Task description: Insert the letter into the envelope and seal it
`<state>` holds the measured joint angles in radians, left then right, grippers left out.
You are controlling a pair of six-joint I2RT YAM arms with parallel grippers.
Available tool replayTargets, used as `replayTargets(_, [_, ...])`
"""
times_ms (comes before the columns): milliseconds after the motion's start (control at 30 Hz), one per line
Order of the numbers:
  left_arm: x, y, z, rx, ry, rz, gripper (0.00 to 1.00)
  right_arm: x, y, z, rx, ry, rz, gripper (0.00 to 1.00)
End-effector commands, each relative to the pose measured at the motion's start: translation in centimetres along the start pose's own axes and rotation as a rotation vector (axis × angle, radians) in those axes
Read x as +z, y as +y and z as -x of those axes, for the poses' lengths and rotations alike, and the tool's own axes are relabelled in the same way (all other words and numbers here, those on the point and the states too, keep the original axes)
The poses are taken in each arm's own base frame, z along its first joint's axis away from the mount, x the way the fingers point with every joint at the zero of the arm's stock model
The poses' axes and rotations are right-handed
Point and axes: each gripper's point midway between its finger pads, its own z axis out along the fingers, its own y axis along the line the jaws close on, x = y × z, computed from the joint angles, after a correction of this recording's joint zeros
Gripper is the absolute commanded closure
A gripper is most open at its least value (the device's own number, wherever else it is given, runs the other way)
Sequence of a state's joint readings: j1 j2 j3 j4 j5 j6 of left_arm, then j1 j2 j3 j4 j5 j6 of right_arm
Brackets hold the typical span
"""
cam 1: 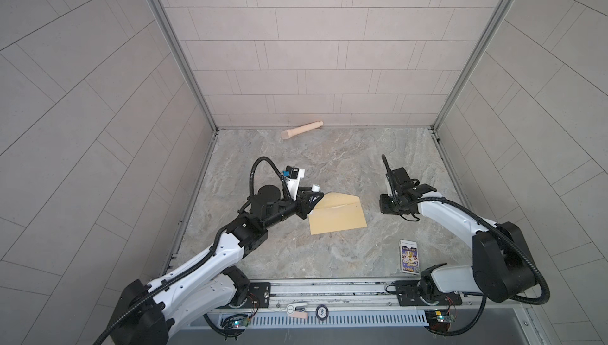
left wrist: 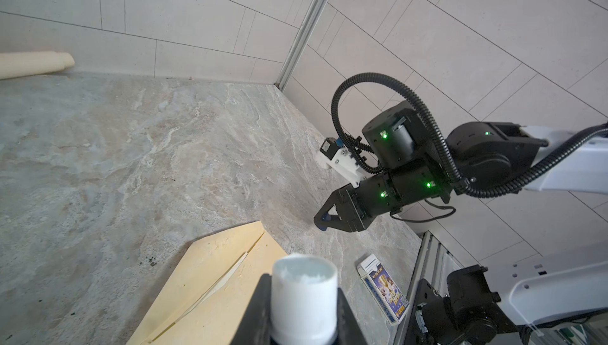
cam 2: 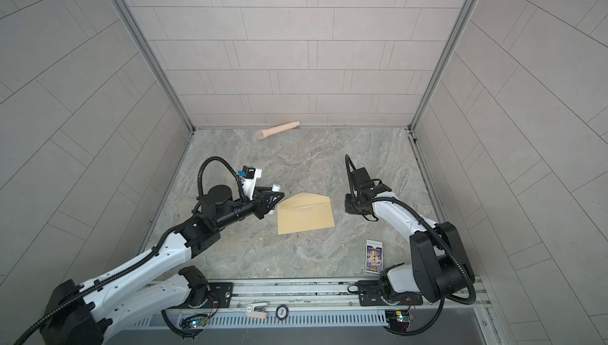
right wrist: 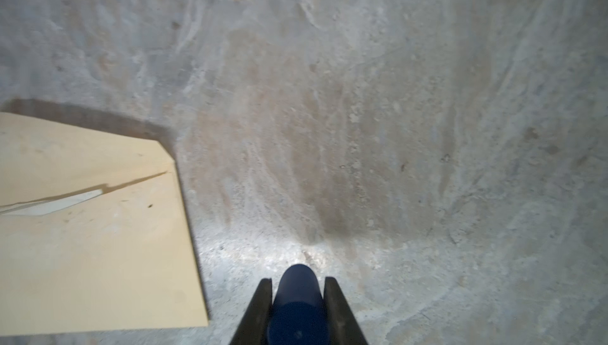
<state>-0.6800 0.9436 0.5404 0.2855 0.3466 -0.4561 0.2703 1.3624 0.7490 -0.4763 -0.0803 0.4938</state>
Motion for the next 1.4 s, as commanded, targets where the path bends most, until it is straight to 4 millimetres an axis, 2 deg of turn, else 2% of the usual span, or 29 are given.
replayTargets(0, [0.3,-0.8,1.0,-0.032,-0.064,-0.060,1.00,0.5,-1.1,1.8,0.112,-0.132,-0.054,0.91])
replayTargets(200, [0.4,-0.9,0.5,-0.016,-0.081,-0.089,1.00,1.9,-1.7,-0.5,0.121,-0.090,-0.065,0.79])
replayTargets(300, [0.4,-1.1,0.6,-0.007,-0.082,-0.098,1.00,2.2,-1.5,-0.9,0.118,-0.065,-0.059,0.66])
replayTargets(400, [1.0,-1.6,0.5,0.003,-0.087,-0.131,1.00,1.2,-1.3,-0.5,0.091,-0.040,-0.063,0.53])
replayTargets(500, [1.6,-2.4,0.7,0.026,-0.113,-0.176,1.00,-2.3,0.6,0.5,0.060,-0.048,0.034,0.42])
replayTargets(567, [1.9,-3.4,1.1,0.066,-0.143,-0.212,1.00,-6.1,4.1,1.3,0.041,-0.089,0.241,0.41])
replayTargets(667, [2.3,-4.8,1.6,0.127,-0.166,-0.253,1.00,-12.5,10.6,2.3,0.035,-0.168,0.649,0.41])
replayTargets(767, [2.7,-6.0,1.7,0.176,-0.162,-0.296,1.00,-17.6,14.2,2.2,-0.022,-0.204,0.851,0.41])
replayTargets(933, [3.1,-6.8,1.2,0.257,-0.144,-0.321,1.00,-22.2,18.2,1.3,-0.134,-0.212,0.991,0.37])
replayTargets(1033, [3.3,-7.2,0.8,0.302,-0.118,-0.329,1.00,-22.9,19.8,0.7,-0.172,-0.192,1.001,0.35])
replayTargets(1233, [3.5,-7.1,0.5,0.348,-0.081,-0.316,1.00,-22.4,21.2,-0.4,-0.209,-0.136,0.952,0.35])
replayTargets(1367, [3.6,-7.3,0.3,0.358,-0.060,-0.319,1.00,-21.7,21.5,0.0,-0.202,-0.126,0.901,0.37])
